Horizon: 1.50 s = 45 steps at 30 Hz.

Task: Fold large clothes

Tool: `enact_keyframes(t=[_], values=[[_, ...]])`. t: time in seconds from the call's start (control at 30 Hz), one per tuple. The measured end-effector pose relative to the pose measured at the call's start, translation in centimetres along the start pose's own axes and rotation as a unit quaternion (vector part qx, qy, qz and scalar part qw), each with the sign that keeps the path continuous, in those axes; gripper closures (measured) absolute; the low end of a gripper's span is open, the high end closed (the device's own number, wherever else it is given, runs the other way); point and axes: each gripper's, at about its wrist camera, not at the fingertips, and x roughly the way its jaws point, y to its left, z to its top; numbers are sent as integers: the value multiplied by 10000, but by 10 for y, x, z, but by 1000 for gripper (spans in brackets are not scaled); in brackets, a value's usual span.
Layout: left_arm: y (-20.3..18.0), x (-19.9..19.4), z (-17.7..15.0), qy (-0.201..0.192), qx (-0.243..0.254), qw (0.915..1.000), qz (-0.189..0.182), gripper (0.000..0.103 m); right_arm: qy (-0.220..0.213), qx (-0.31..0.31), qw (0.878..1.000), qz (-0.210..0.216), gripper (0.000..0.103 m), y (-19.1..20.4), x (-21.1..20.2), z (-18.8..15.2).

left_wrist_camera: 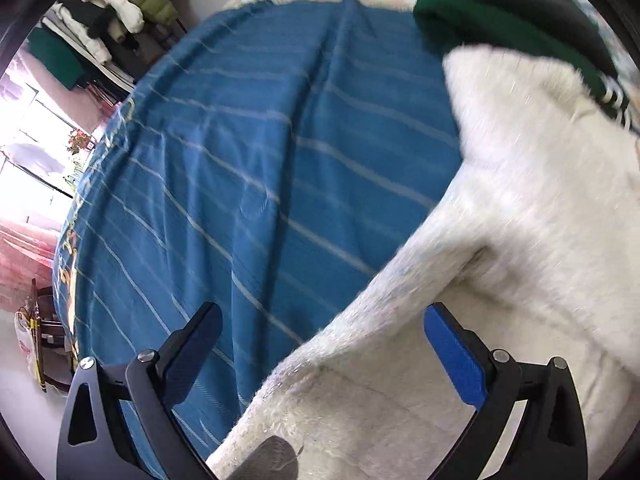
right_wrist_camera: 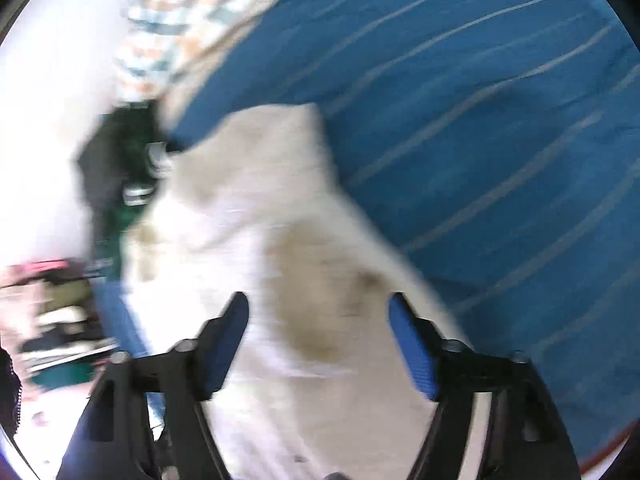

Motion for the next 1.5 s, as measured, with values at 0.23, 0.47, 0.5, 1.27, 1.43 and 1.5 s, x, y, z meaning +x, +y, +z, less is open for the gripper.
enact_keyframes(t=[0.23, 0.47, 0.5, 1.27, 1.43, 1.5], values=[[-27, -26, 31, -354, 99, 9992, -146, 0, -2, -1512, 9808, -1233, 97, 68, 32, -5], [-44, -52, 58, -748, 36, 9965, -380, 0, -994, -2385, 9621, -873, 98, 136, -27, -4], [-48, -48, 62, -729, 22, 9967, -370, 0, -1044, -2434, 9601, -899, 98, 122, -39, -7], [-36, 30, -40, 508, 1200, 9877, 867, 0, 410, -1076, 9177, -3803, 64, -32, 39, -36], [-5, 11, -61, 595, 945, 9903, 832, 0, 33, -1041, 9434, -3147, 64, 25, 13, -85], [8, 1, -71, 645, 860, 9903, 878, 0, 391, -1347, 9665, -2150, 62, 61, 22, -121]])
